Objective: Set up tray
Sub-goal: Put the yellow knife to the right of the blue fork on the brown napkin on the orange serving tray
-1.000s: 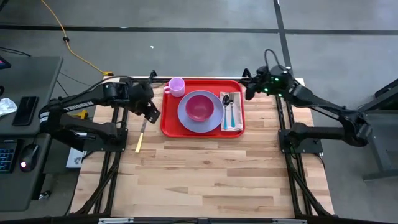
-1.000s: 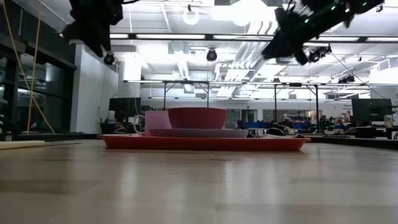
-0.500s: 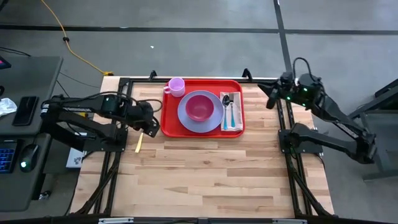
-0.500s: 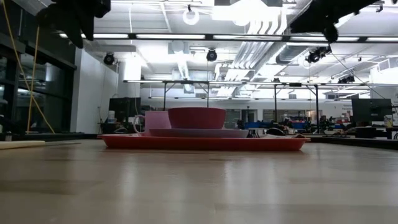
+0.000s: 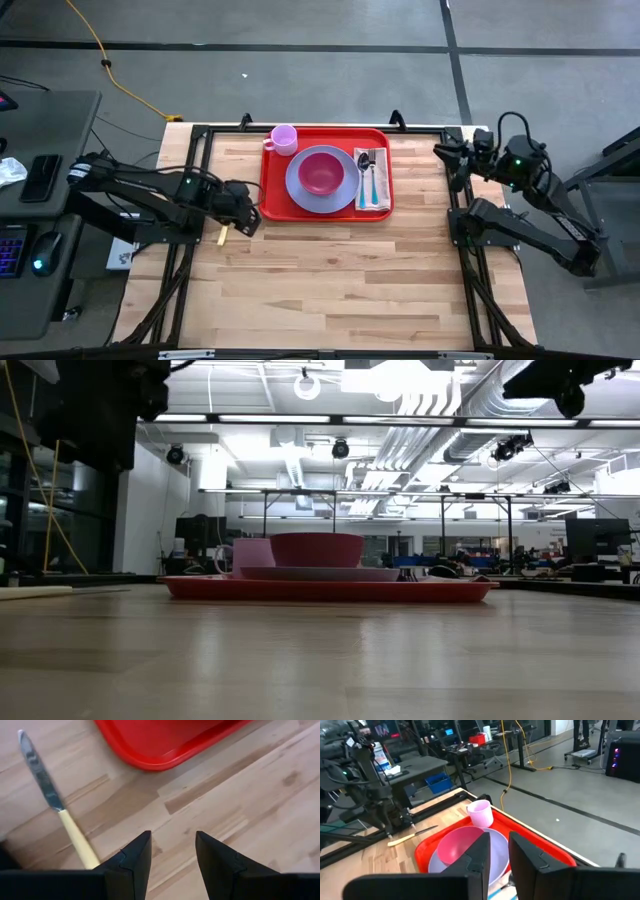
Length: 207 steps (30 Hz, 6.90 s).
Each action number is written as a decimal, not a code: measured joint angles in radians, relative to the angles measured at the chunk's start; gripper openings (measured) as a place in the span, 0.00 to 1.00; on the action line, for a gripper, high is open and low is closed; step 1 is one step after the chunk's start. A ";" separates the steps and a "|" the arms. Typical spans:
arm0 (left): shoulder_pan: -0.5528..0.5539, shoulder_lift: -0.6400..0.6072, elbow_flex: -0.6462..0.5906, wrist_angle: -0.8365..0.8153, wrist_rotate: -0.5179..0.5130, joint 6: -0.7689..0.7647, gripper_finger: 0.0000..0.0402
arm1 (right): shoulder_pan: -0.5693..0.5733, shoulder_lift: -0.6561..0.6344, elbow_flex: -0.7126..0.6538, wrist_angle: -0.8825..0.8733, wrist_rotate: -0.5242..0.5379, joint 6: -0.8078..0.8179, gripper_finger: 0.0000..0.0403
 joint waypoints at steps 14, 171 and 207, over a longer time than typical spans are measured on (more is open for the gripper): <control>0.000 0.000 -0.077 0.009 0.030 -0.030 0.45 | 0.000 -0.193 -0.392 0.387 -0.015 0.170 0.11; -0.159 0.457 0.352 0.047 -0.109 -0.573 0.14 | 0.000 -0.238 -0.606 0.685 -0.198 0.394 0.08; -0.033 0.826 0.828 0.522 -0.288 -0.224 0.14 | 0.000 -0.230 -0.605 0.663 -0.568 0.553 0.10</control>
